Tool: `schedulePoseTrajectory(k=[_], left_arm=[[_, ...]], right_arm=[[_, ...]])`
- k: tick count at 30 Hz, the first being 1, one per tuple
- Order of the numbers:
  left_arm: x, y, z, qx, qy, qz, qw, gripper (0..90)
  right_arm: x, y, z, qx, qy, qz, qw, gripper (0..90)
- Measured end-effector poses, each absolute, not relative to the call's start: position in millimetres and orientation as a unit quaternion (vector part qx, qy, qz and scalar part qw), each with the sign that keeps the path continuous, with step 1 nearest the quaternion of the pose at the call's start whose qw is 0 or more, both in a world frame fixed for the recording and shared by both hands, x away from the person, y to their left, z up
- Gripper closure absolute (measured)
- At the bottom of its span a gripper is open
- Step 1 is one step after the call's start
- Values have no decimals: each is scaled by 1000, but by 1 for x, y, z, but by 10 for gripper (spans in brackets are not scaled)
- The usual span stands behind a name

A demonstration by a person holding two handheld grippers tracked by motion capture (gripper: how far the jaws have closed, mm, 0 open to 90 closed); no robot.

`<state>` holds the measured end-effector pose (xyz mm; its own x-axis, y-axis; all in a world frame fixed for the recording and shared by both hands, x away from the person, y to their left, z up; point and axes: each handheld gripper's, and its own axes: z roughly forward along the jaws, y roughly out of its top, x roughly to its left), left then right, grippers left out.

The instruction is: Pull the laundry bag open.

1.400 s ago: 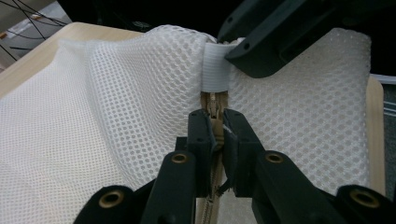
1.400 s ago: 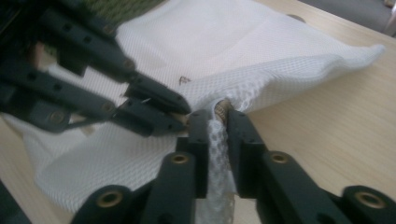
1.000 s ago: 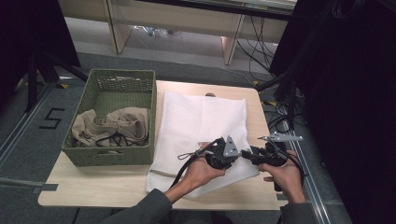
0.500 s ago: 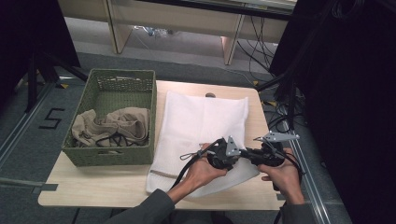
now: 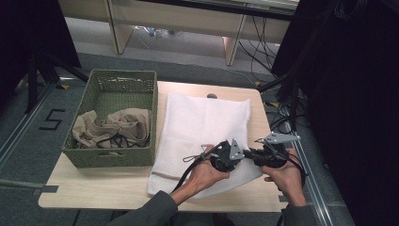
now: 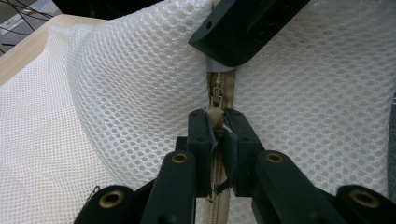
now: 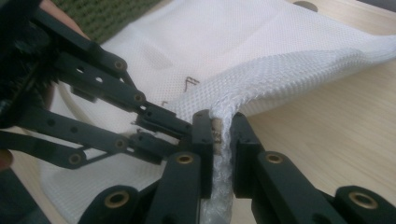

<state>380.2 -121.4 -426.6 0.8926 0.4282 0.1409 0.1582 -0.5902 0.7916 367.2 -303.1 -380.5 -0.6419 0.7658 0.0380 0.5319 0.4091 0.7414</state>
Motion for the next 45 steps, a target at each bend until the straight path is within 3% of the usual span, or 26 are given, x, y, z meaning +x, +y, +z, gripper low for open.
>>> schedulePoseTrajectory(k=[45], left_arm=[[364, -55, -478, 901, 185, 144, 365, 818]], right_arm=[[383, -322, -418, 417, 842, 273, 206, 844]])
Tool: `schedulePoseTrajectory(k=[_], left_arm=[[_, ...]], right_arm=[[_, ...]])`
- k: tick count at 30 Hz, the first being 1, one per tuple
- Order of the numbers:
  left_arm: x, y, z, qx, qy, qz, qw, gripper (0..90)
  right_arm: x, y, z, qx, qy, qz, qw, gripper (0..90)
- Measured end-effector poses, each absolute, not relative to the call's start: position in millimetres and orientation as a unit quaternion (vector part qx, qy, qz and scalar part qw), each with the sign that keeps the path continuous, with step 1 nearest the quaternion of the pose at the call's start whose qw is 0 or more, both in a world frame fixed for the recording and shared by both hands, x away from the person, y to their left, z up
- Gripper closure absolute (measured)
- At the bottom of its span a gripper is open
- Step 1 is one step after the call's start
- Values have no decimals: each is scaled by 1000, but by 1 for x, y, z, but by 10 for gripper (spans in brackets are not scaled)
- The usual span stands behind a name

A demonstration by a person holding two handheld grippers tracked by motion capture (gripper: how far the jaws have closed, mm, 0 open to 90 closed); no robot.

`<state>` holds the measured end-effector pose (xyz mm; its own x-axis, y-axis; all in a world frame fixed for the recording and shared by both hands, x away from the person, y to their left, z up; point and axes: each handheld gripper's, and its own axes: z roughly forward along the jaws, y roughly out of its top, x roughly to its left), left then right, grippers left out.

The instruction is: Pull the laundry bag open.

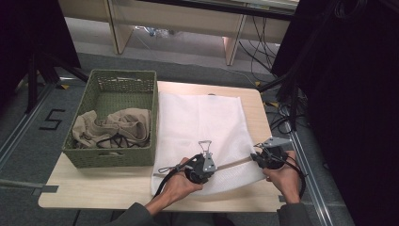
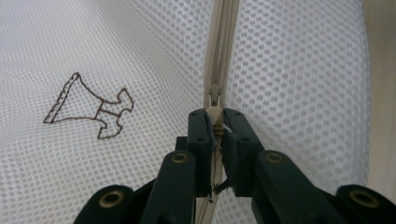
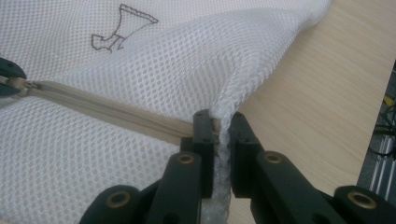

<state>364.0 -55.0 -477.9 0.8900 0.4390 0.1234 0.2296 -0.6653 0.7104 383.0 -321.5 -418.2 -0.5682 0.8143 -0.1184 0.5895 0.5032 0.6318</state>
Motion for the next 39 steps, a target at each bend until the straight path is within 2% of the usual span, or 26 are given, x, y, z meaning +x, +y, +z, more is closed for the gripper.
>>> schedulePoseTrajectory(k=[15, 39], left_arm=[[360, -28, -482, 909, 188, 154, 338, 818], [341, 51, -476, 907, 222, 168, 315, 818]], right_arm=[[389, -325, -429, 421, 847, 247, 212, 844], [393, -330, -438, 426, 849, 236, 204, 844]])
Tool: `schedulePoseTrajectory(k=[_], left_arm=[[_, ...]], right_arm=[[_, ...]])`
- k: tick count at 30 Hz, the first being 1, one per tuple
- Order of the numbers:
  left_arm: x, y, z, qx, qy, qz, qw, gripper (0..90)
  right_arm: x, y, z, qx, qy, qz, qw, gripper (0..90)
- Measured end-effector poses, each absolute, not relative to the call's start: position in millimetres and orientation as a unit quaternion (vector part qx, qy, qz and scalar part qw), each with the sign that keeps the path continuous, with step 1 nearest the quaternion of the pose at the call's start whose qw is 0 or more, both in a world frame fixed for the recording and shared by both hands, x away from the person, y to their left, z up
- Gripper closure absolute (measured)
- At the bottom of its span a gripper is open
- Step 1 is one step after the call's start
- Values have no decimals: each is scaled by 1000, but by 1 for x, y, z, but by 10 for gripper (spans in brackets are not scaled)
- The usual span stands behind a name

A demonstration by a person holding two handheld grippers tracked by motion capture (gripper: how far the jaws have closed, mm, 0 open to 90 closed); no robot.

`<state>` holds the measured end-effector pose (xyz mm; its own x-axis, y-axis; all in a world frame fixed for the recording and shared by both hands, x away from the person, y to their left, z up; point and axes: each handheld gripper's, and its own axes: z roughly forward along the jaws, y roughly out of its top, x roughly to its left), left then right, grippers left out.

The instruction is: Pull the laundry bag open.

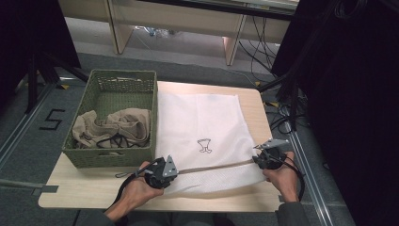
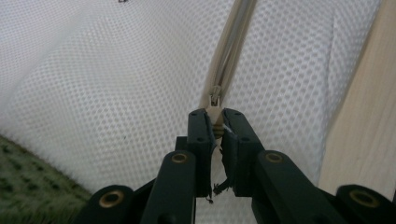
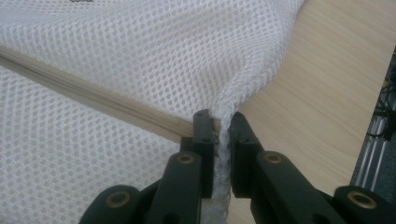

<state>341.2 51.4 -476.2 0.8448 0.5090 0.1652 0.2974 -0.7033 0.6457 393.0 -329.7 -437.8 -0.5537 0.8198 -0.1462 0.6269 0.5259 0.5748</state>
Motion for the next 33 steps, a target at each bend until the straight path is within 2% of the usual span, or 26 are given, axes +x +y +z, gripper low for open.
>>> schedulePoseTrajectory(k=[13, 23, 29, 32, 33], left_arm=[[339, 64, -486, 914, 229, 168, 291, 818], [338, 109, -487, 913, 261, 182, 256, 818], [338, 107, -488, 918, 254, 180, 247, 815], [338, 107, -484, 910, 262, 181, 266, 792], [337, 105, -482, 906, 259, 185, 279, 749]], right_arm=[[394, -326, -441, 425, 855, 221, 201, 844], [395, -327, -443, 428, 855, 217, 197, 844], [395, -326, -445, 427, 857, 214, 195, 844], [395, -328, -445, 425, 857, 219, 193, 843], [395, -328, -445, 424, 857, 220, 193, 843]])
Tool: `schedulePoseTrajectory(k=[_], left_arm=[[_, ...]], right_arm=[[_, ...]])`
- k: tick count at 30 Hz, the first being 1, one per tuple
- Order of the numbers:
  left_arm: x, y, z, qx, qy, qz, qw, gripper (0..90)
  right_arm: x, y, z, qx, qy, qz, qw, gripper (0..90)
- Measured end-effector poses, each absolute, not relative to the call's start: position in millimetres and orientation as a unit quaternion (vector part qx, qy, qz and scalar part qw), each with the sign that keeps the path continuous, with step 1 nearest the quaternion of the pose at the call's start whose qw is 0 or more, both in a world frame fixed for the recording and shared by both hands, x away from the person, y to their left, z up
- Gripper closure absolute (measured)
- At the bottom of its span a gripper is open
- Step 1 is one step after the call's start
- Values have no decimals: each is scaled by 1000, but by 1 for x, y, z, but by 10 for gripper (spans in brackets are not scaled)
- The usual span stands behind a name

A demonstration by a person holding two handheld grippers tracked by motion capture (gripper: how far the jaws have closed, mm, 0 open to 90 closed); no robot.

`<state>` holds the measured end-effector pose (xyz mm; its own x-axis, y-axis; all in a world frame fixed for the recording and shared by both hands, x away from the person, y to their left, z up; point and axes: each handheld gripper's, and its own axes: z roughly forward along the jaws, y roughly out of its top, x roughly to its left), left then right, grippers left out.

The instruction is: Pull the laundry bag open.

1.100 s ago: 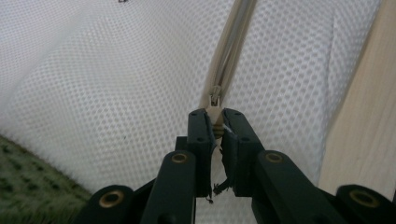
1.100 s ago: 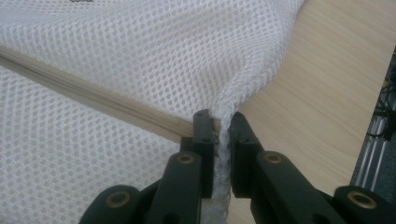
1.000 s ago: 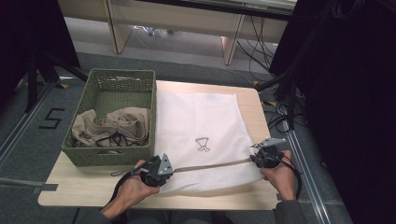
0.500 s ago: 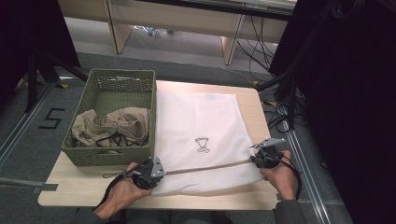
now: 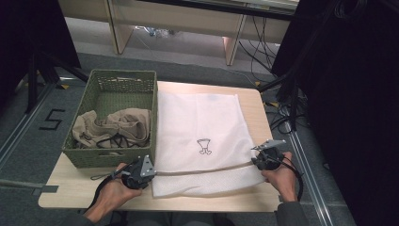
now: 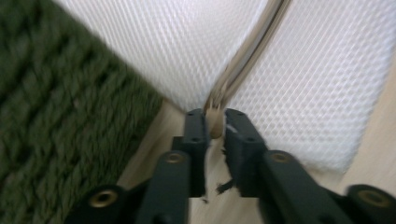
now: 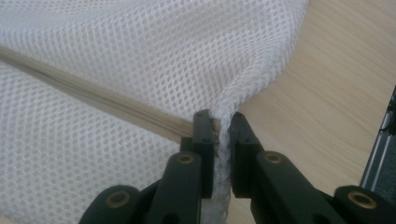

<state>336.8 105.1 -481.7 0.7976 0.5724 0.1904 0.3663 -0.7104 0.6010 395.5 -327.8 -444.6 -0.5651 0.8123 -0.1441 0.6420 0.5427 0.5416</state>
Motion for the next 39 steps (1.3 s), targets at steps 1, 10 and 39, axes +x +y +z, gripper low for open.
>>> schedulePoseTrajectory(k=[1, 10, 39], left_arm=[[337, 105, -482, 906, 259, 185, 279, 704], [350, 55, -470, 903, 222, 197, 312, 605], [388, 24, -496, 923, 218, 127, 290, 655]], right_arm=[[395, -328, -445, 426, 857, 219, 192, 843], [395, -326, -446, 425, 857, 221, 188, 838], [397, -326, -453, 434, 855, 222, 177, 718]])
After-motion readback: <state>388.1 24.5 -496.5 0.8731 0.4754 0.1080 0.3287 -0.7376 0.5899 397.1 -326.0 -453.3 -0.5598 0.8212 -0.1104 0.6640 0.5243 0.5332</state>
